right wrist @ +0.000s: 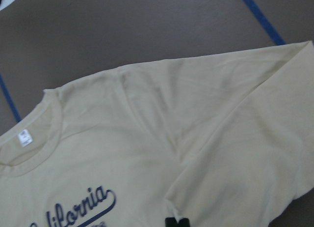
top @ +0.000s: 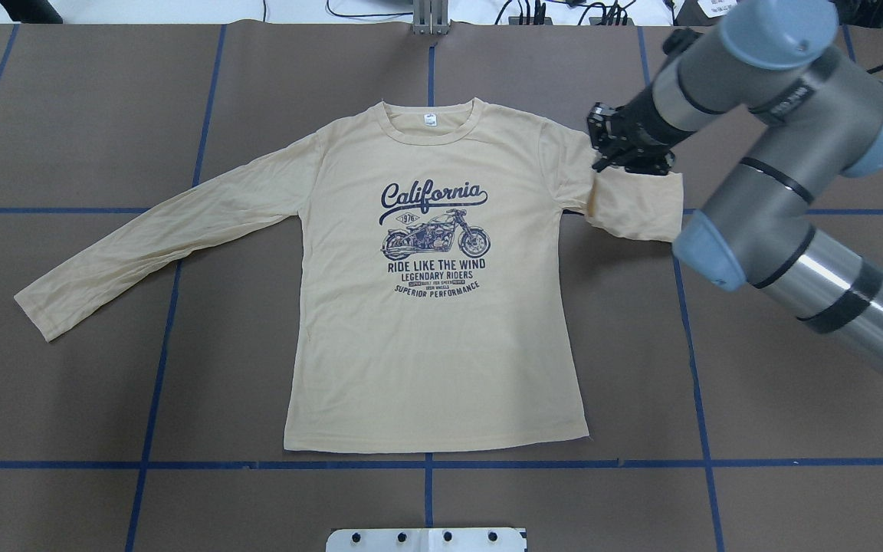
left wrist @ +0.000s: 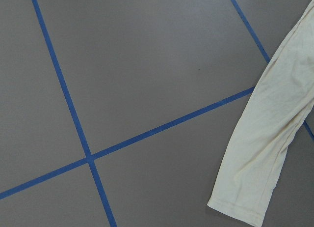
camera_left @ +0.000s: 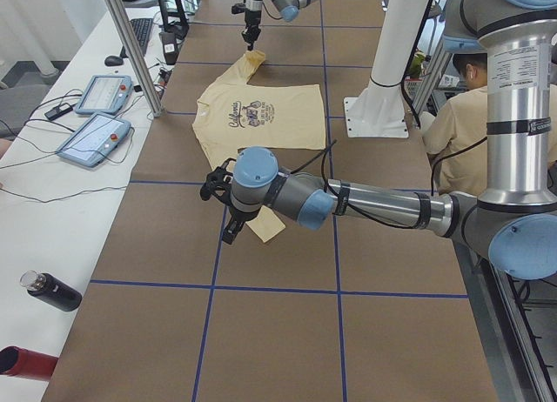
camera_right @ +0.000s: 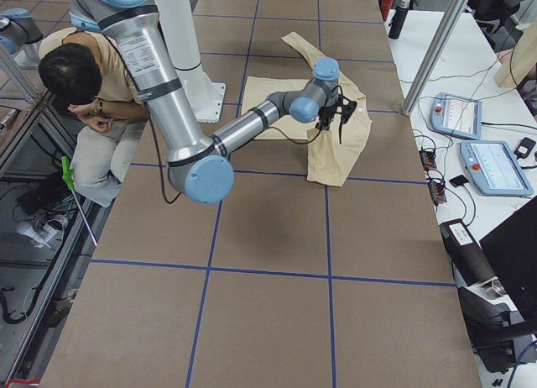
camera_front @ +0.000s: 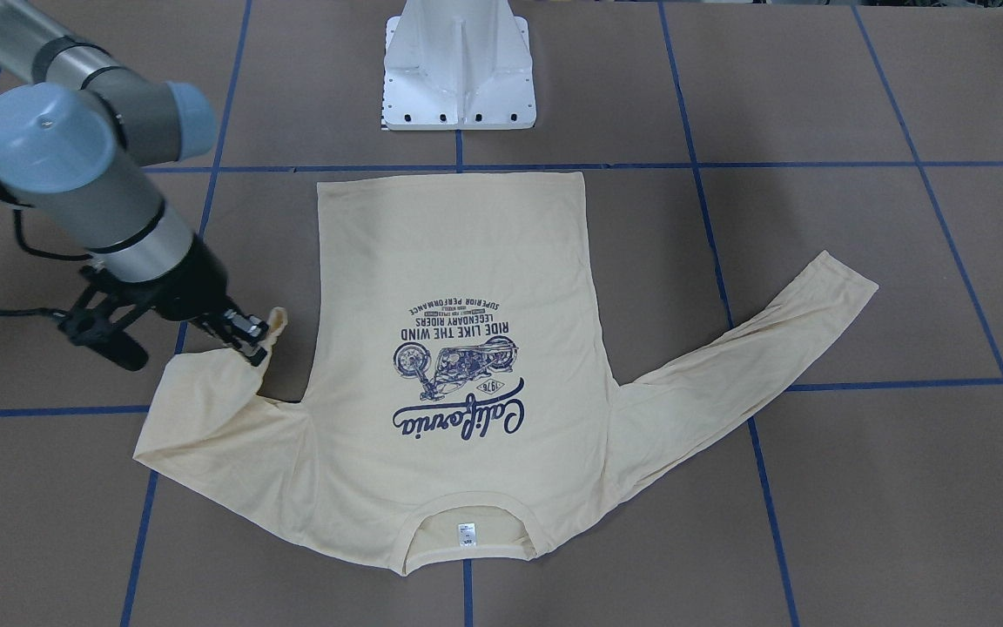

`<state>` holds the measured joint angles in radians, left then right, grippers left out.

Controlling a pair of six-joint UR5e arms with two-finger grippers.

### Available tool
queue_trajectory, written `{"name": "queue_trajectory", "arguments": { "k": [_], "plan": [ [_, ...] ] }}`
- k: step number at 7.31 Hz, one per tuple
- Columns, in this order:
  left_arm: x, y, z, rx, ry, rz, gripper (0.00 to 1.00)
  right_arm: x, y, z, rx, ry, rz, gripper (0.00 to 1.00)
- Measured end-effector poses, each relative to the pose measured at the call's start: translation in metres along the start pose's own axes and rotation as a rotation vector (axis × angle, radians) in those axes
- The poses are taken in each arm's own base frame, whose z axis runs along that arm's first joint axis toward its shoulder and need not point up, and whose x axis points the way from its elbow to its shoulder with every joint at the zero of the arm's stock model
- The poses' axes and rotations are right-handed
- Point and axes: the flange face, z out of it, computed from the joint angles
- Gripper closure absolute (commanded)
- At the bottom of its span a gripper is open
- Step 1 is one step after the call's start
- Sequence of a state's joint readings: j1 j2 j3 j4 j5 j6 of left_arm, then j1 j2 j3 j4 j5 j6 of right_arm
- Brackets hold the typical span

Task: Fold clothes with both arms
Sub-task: 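Fold the grasped sleeve across the shirt front toward the collar with the right gripper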

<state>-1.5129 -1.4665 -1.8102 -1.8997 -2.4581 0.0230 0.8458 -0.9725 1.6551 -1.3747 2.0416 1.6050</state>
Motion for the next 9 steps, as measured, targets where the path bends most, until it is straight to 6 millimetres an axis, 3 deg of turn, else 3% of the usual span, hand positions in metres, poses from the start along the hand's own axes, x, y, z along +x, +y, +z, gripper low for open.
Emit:
{"name": "queue_trajectory", "arguments": {
  "k": [2,3,4,6,9],
  "plan": [
    [0.0,0.0,0.002,-0.005,0.002,-0.002,0.0,-0.102,0.066,0.007,0.09,-0.021,0.017,1.0],
    [0.0,0.001,0.004,-0.009,0.004,-0.002,0.0,-0.161,0.095,0.023,0.125,-0.037,0.028,1.0],
    [0.0,0.001,0.006,-0.013,0.005,-0.002,0.0,-0.206,0.124,0.043,0.147,-0.074,0.038,1.0],
    [-0.001,0.002,0.008,-0.018,0.007,-0.003,0.0,-0.238,0.168,0.077,0.171,-0.144,0.047,1.0],
    [0.0,0.003,0.011,-0.023,0.01,-0.004,0.0,-0.275,0.189,0.11,0.195,-0.207,0.077,1.0]
  ]
}}
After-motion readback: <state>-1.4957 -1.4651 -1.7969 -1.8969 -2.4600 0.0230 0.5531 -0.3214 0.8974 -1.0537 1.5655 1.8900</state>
